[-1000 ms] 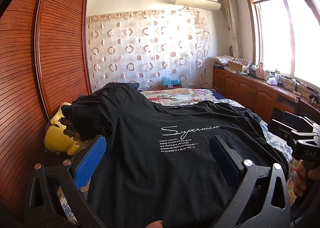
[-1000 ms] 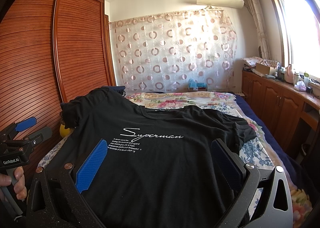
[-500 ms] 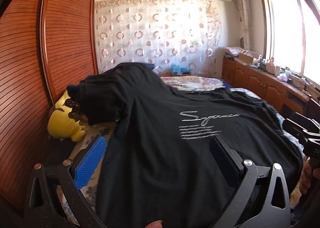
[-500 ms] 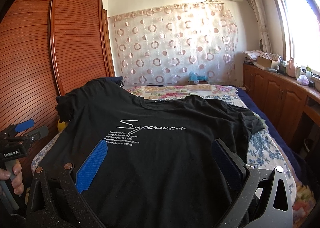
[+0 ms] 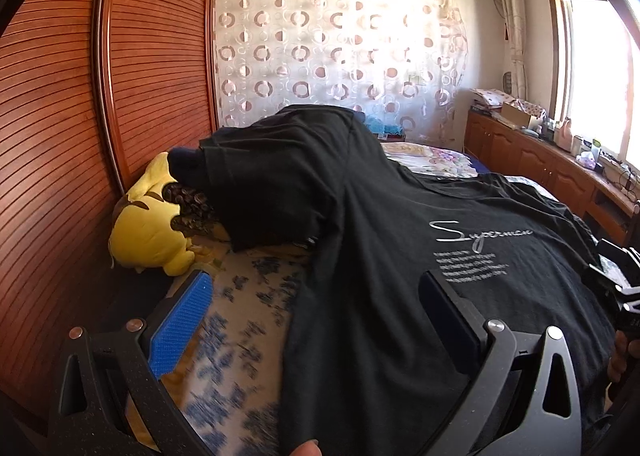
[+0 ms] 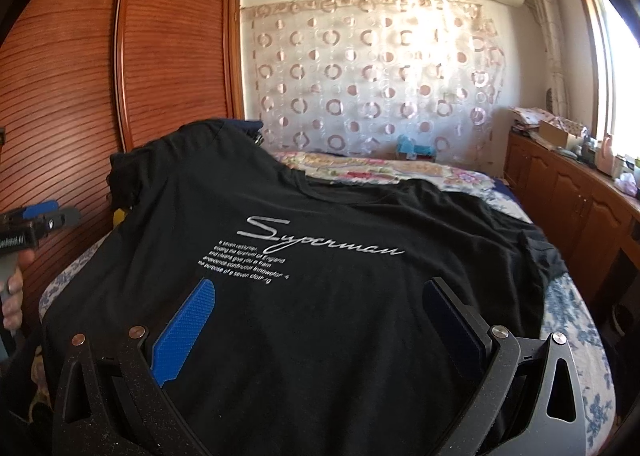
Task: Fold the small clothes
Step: 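Grasp the side edge of the black T-shirt with the left tool, then fold the gripped side over toward the shirt's center, open left tool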
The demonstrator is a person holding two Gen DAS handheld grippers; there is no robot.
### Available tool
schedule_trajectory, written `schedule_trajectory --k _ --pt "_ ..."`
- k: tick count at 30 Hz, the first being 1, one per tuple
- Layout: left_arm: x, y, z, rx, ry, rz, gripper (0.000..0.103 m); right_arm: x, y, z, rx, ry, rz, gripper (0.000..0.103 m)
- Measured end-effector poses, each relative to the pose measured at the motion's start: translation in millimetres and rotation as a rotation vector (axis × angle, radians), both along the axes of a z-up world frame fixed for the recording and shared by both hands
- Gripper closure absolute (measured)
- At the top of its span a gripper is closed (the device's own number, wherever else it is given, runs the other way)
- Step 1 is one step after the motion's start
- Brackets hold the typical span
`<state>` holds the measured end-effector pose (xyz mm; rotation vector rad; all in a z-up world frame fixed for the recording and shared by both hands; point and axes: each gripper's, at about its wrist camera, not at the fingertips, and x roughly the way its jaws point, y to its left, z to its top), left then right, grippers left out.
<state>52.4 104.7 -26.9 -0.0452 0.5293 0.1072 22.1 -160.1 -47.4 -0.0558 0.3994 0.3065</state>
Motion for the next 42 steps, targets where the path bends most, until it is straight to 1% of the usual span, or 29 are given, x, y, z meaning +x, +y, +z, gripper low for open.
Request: schedule_trajectory --k 3,7,10,12,16,18,21,23,27,29,30,32,33,34,35,36,39,42 --pt "14 17 2 0.007 0.005 0.0 0.001 6 2 0 -0.013 0.014 0.024 0.0" --pt "30 37 2 -0.031 0.021 -0.02 0.011 13 1 1 -0.023 0.028 0.052 0.0" --pt "43 47 -2 -0.03 0.035 -0.027 0.017 19 -1 -1 -0.034 0.04 0.059 0.0" --pt "53 55 -6 -0.032 0.052 -0.014 0.021 22 -3 -2 -0.038 0.048 0.064 0.0" --pt "72 70 -14 -0.048 0.074 -0.009 0.026 26 -3 -5 -0.041 0.059 0.073 0.0" --pt "80 77 -16 -0.062 0.087 -0.01 0.026 27 -4 -4 -0.037 0.066 0.073 0.0" --pt "85 81 -17 -0.076 0.09 -0.026 0.026 27 -7 -3 -0.025 0.069 0.073 0.0" --pt "90 83 -17 -0.082 0.094 -0.039 0.027 31 -2 -3 -0.019 0.07 0.072 0.0" --pt "99 88 -18 -0.102 0.099 -0.066 0.037 29 -2 -3 -0.009 0.067 0.069 0.0" --pt "100 89 -19 -0.113 0.1 -0.072 0.039 30 1 -4 -0.01 0.063 0.071 0.0" --pt "99 89 -19 -0.117 0.098 -0.081 0.05 29 1 -4 -0.01 0.062 0.072 0.0" --pt "98 87 -18 -0.112 0.099 -0.093 0.057 28 2 -4 -0.011 0.06 0.072 0.0" --pt "97 85 -17 -0.104 0.095 -0.096 0.067 28 2 -4 -0.011 0.06 0.072 0.0" --pt "95 83 -15 -0.086 0.091 -0.097 0.074 28 2 -5 -0.01 0.06 0.072 0.0" --pt "94 81 -13 -0.075 0.09 -0.095 0.078 28 2 -5 -0.01 0.06 0.072 0.0" --pt "93 80 -12 -0.067 0.089 -0.095 0.085 28 2 -5 -0.01 0.059 0.071 0.0" --pt "87 74 -2 -0.042 0.067 -0.099 0.094 28 2 -5 -0.009 0.059 0.07 0.0" --pt "84 61 12 -0.015 0.043 -0.133 0.096 27 4 -6 -0.012 0.058 0.069 0.0"
